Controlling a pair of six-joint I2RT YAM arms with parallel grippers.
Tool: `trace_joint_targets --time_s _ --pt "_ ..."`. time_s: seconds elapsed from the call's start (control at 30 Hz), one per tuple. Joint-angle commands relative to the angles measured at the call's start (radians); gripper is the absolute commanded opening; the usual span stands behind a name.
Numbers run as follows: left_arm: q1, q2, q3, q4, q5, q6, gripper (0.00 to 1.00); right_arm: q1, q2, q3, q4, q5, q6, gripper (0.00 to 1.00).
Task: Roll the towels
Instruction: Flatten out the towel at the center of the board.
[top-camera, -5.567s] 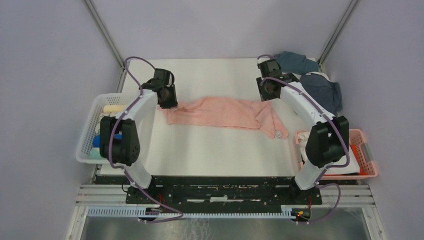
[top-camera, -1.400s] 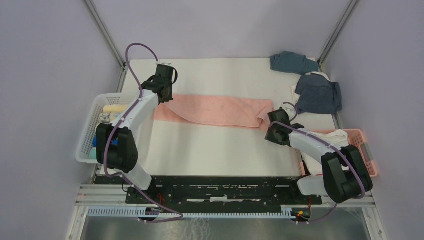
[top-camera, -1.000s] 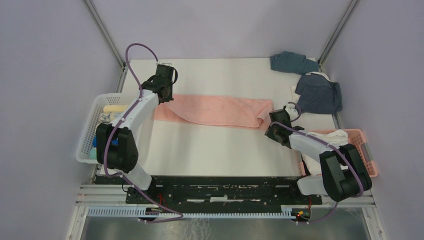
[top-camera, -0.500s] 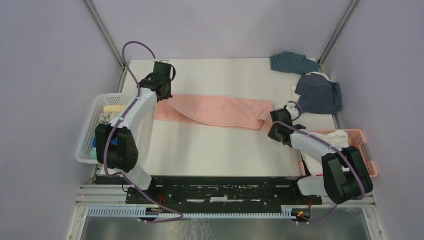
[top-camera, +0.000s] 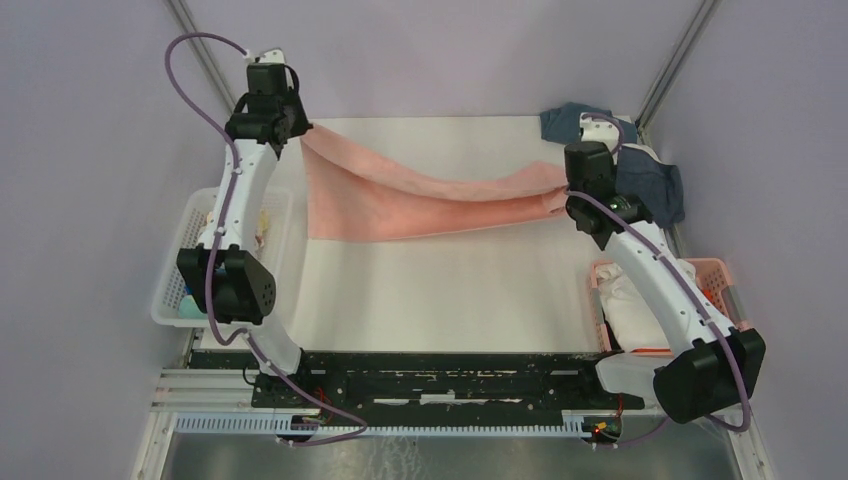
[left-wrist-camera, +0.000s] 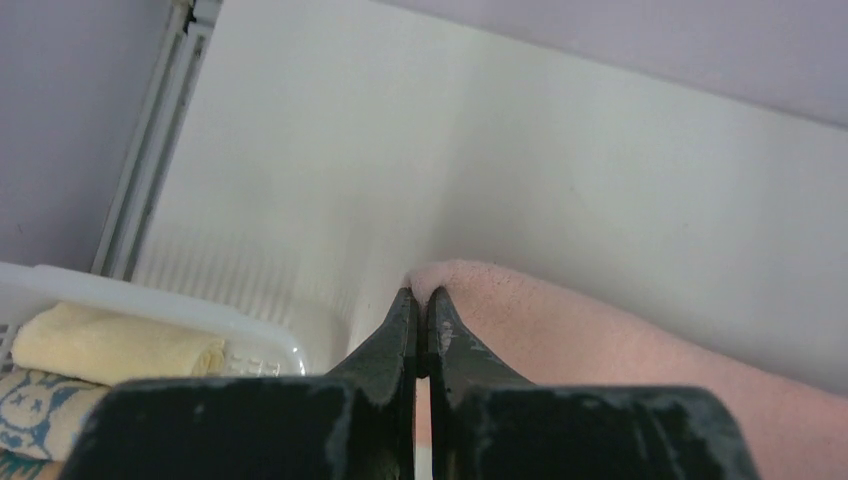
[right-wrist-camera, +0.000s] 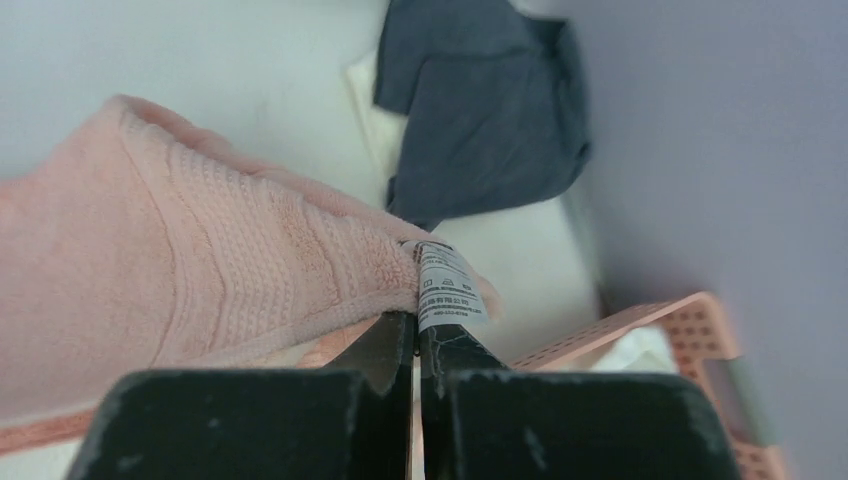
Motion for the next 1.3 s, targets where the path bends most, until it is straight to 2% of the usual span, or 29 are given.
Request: trace_joint_targets --time_s 0.0,0.1,0.2,0.37,0.5,0.7,0.87,1.03,1.27 --pt "0.043 -0.039 0.113 0.004 0.072 -0.093 0.03 -0.008 -0.049 0.147 -0.066 0.206 -0.267 0.00" --pt "0.072 -0.098 0.101 0.010 0.090 -0.111 0.03 -0.008 -0.093 0.158 -0.085 0.225 -0.338 0.00" --pt "0.101 -0.165 0.044 0.033 0.104 -0.121 0.03 -0.008 -0.138 0.154 -0.144 0.140 -0.324 0.00" --pt "0.111 -0.272 -0.068 0.044 0.139 -0.130 0.03 -0.008 -0.172 0.160 -0.292 -0.258 -0.201 0.04" --pt "0.110 -0.357 -0.225 0.070 0.172 -0.134 0.03 -0.008 -0.139 0.117 -0.360 -0.463 -0.141 0.10" --pt "0.110 -0.421 -0.509 0.148 0.246 -0.158 0.03 -0.008 -0.007 -0.044 -0.274 -0.523 -0.064 0.09" --pt "0.110 -0.423 -0.625 0.175 0.246 -0.154 0.03 -0.008 0.158 -0.096 -0.174 -0.568 -0.023 0.07" --pt "0.110 -0.415 -0.674 0.183 0.242 -0.145 0.03 -0.006 0.253 -0.086 -0.165 -0.574 -0.011 0.17" --pt "0.110 -0.423 -0.685 0.186 0.247 -0.145 0.03 0.000 0.215 -0.082 -0.204 -0.606 0.030 0.31"
